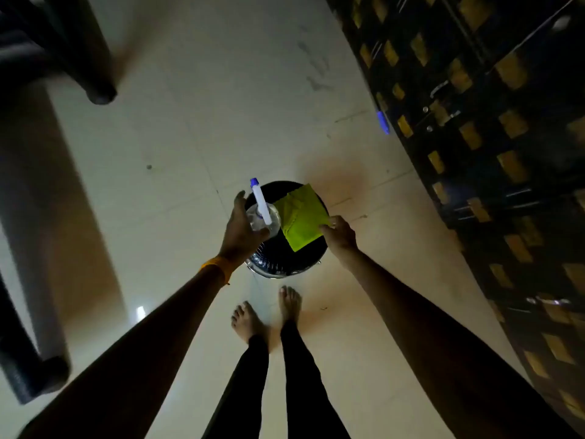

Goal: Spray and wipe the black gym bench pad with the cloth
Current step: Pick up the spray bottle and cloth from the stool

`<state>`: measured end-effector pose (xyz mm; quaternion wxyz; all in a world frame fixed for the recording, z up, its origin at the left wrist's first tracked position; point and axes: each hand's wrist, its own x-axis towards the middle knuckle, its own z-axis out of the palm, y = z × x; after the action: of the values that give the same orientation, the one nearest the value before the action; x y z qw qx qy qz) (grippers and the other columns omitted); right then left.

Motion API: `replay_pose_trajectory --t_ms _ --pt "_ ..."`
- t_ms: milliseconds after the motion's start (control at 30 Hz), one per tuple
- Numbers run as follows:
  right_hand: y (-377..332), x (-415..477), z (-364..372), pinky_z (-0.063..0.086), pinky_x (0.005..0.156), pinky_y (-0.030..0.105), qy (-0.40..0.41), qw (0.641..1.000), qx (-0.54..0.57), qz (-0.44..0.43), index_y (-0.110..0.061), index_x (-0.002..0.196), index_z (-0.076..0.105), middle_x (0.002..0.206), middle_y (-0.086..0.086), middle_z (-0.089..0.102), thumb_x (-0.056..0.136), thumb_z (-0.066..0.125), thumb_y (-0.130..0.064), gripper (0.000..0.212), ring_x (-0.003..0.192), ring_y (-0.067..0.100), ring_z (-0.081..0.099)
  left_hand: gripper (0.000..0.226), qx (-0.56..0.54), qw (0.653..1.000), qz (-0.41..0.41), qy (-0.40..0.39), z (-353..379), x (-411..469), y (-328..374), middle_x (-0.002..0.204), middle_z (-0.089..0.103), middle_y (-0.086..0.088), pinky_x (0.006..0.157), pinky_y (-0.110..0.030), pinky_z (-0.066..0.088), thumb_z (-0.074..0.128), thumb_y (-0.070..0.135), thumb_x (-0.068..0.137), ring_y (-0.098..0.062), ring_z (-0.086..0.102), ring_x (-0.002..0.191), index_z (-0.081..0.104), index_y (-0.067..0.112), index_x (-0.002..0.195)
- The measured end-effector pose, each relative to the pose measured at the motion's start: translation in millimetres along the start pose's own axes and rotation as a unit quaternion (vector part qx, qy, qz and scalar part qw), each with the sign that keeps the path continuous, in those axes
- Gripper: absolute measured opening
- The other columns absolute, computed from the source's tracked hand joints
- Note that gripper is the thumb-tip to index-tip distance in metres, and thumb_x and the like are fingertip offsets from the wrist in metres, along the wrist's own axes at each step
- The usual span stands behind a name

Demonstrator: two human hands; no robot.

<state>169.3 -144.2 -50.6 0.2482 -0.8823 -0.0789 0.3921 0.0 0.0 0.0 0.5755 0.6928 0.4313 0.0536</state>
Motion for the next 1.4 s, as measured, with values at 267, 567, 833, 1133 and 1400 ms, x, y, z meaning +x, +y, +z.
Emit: replay_pose_trajectory --t_ms 267,567,833,1133,1400 --pt "11 93 34 0.046 0.094 0.046 -0.016 0.995 -0.1 0.002 -0.002 0.141 0.044 0.137 0.025 0.047 0.091 0.066 -0.024 0.059 0.125 0.042 0.05 0.079 0.0 0.984 0.084 0.156 44 57 -42 0.096 0.062 0.014 0.076 0.003 0.039 0.078 0.005 0.085 -0.003 0.058 0.077 0.034 -0.003 0.15" --pt "-5 103 35 0.048 0.085 0.034 -0.062 0.997 0.007 0.036 -0.007 0.132 0.059 0.129 0.015 0.063 0.085 0.073 -0.023 0.052 0.117 0.031 0.058 0.04 0.005 0.962 0.137 0.236 52 61 -32 0.071 0.052 0.013 0.062 -0.016 0.046 0.063 0.006 0.098 -0.003 0.055 0.062 0.05 -0.005 0.134" --pt "-69 32 -3 0.049 0.087 0.044 -0.123 0.99 -0.001 -0.071 -0.011 0.129 0.046 0.123 0.015 0.058 0.07 0.053 -0.025 0.061 0.11 0.031 0.056 0.033 -0.059 0.967 0.105 0.225 14 10 21 0.071 0.058 -0.001 0.065 -0.035 0.053 0.061 0.014 0.096 -0.028 0.06 0.064 0.057 0.002 0.127" --pt "-181 -47 -8 0.055 0.083 0.037 -0.18 0.971 0.151 -0.045 -0.013 0.118 0.066 0.1 0.01 0.071 0.08 0.066 -0.013 0.038 0.091 0.03 0.067 0.027 -0.114 0.945 0.075 0.296 -96 -52 93 0.071 0.065 -0.023 0.069 -0.006 0.047 0.061 0.006 0.095 -0.015 0.066 0.065 0.06 0.007 0.121" --pt "-329 -112 94 0.053 0.088 0.044 -0.239 0.961 0.091 -0.101 -0.012 0.103 0.067 0.097 0.013 0.068 0.086 0.055 0.007 0.028 0.094 0.029 0.063 0.025 -0.126 0.898 0.061 0.416 -250 -67 70 0.101 0.067 -0.019 0.071 -0.032 0.061 0.063 0.012 0.096 -0.022 0.067 0.061 0.062 0.016 0.121"
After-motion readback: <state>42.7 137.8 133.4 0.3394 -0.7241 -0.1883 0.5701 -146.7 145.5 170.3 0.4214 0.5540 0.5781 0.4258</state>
